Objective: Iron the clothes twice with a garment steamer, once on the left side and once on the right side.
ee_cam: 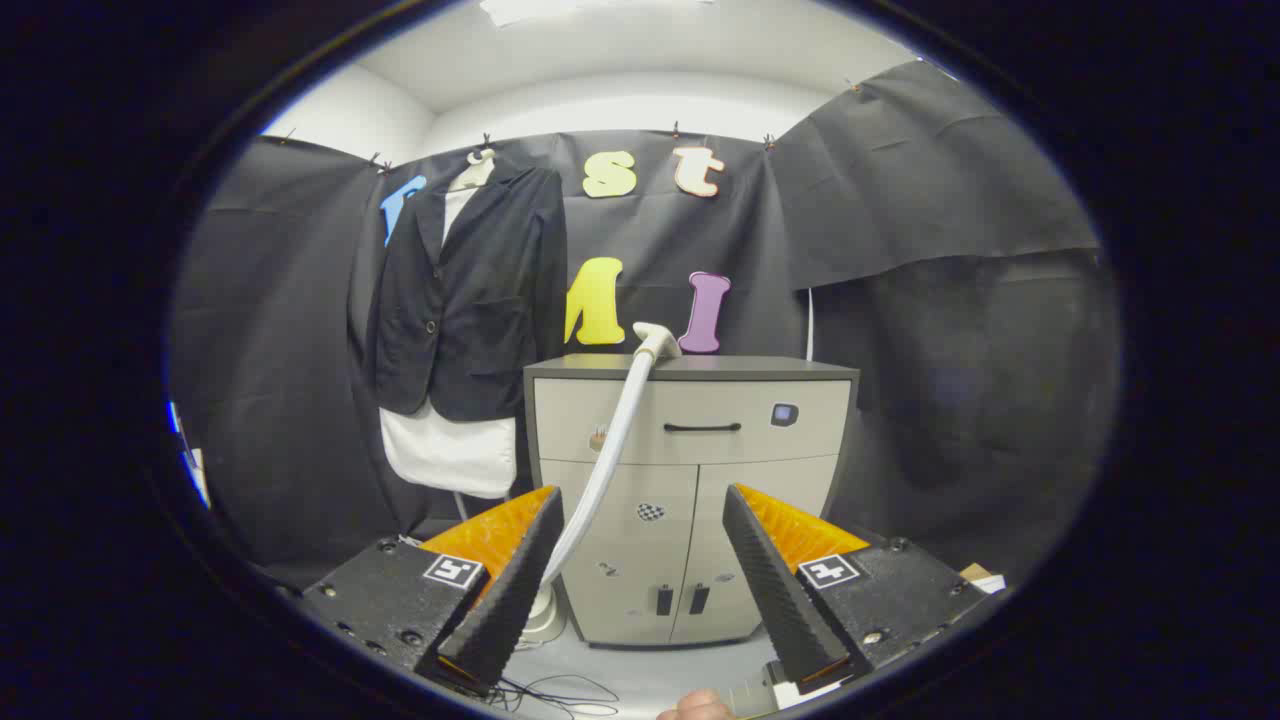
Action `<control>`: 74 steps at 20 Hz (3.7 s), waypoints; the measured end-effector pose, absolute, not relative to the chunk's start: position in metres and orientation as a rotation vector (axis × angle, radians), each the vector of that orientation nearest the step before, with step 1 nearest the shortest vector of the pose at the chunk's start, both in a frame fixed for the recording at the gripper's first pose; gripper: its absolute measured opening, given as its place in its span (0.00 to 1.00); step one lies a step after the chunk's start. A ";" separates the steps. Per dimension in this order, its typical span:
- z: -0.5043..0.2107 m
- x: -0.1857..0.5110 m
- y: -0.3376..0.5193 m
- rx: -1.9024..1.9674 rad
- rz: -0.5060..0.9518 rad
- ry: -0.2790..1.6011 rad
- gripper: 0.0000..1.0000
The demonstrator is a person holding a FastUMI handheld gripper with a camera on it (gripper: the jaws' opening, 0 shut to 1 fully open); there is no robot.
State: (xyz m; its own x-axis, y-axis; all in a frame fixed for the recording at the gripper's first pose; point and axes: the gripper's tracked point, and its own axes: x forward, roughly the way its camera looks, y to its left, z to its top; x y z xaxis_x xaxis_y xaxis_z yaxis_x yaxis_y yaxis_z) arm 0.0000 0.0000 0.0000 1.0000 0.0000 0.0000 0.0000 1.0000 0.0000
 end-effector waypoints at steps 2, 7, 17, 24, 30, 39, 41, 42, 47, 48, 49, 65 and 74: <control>0.006 -0.003 -0.002 -0.008 -0.006 -0.009 1.00; 0.006 -0.004 -0.010 -0.017 -0.014 0.000 1.00; 0.003 -0.001 -0.027 -0.005 0.005 0.009 1.00; 0.003 -0.002 -0.019 -0.010 0.006 0.036 1.00; 0.017 0.003 0.019 -0.007 0.008 0.035 1.00; 0.023 0.005 0.063 0.006 -0.063 0.065 1.00; 0.034 0.021 0.062 -0.016 -0.061 0.060 1.00; 0.038 0.031 0.062 -0.021 -0.057 0.063 1.00; 0.068 0.091 0.061 -0.019 -0.013 0.061 1.00; 0.074 0.102 0.064 -0.017 0.000 0.060 1.00; 0.082 0.113 0.064 -0.017 0.012 0.057 1.00; 0.149 0.296 0.006 0.103 0.030 0.306 1.00; 0.149 0.364 -0.014 0.068 0.028 0.480 1.00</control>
